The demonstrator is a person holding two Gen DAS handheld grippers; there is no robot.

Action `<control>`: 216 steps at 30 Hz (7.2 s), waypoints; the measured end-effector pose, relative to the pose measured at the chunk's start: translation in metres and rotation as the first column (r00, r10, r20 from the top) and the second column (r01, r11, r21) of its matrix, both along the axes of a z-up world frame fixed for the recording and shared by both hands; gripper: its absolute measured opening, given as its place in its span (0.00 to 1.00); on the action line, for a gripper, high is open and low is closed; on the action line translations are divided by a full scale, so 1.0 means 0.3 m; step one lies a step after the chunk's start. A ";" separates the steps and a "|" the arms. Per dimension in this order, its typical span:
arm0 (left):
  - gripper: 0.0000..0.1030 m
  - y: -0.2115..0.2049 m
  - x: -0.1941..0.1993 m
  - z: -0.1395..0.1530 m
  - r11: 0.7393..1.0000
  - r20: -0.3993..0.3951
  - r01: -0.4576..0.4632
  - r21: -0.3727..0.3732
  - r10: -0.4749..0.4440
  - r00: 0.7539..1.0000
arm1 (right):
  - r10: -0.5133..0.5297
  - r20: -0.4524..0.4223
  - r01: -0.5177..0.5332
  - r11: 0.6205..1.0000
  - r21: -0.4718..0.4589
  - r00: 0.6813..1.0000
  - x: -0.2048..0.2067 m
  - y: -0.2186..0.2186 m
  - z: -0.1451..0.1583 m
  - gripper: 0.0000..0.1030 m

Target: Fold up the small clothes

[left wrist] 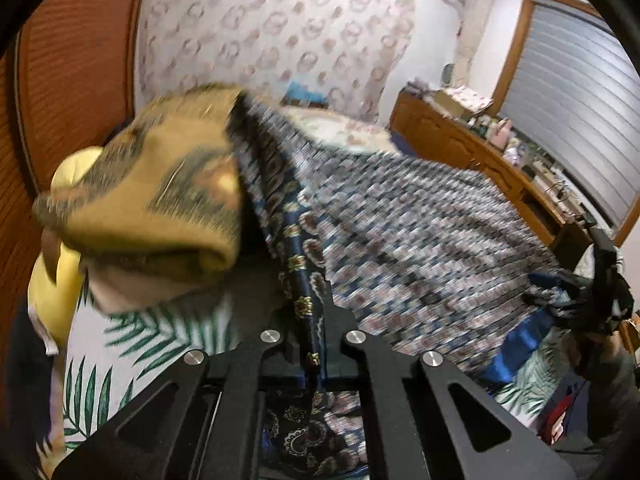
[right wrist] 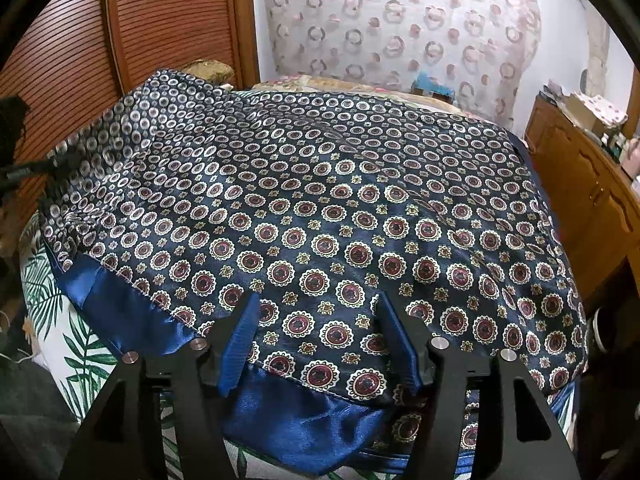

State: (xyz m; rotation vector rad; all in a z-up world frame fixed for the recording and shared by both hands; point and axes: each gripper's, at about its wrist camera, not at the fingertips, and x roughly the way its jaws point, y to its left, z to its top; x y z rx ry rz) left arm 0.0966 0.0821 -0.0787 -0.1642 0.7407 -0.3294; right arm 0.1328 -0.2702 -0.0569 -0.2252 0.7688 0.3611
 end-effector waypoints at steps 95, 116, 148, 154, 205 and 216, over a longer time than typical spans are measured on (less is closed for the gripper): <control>0.85 -0.752 0.511 -0.087 0.857 -0.135 0.446 0.258 -0.425 0.895 | -0.044 -0.024 0.044 0.999 -0.019 0.999 0.433 -0.085 0.152 0.63; 0.87 -0.745 0.511 -0.086 0.857 -0.134 0.452 0.247 -0.432 0.892 | -0.113 0.043 0.119 0.977 -0.178 0.993 0.562 -0.155 0.248 0.04; 0.82 -0.704 0.487 -0.036 0.893 -0.083 0.364 0.265 -0.355 0.931 | -0.325 0.076 0.328 0.943 -0.044 0.943 0.461 -0.437 0.324 0.33; 0.82 -0.724 0.379 0.038 0.888 -0.043 0.373 0.268 -0.376 0.926 | -0.242 0.034 0.243 0.970 -0.013 0.970 0.239 -0.388 0.267 0.33; 0.34 -0.720 -0.129 -0.069 0.871 -0.158 0.490 0.037 -0.479 0.863 | -0.115 0.064 0.110 0.991 0.072 0.991 -0.408 -0.322 0.113 0.43; 0.03 -0.721 -0.117 0.047 0.870 -0.061 0.493 -0.028 -0.493 0.868 | 0.013 0.053 -0.013 1.000 -0.004 0.998 -0.442 -0.242 0.092 0.51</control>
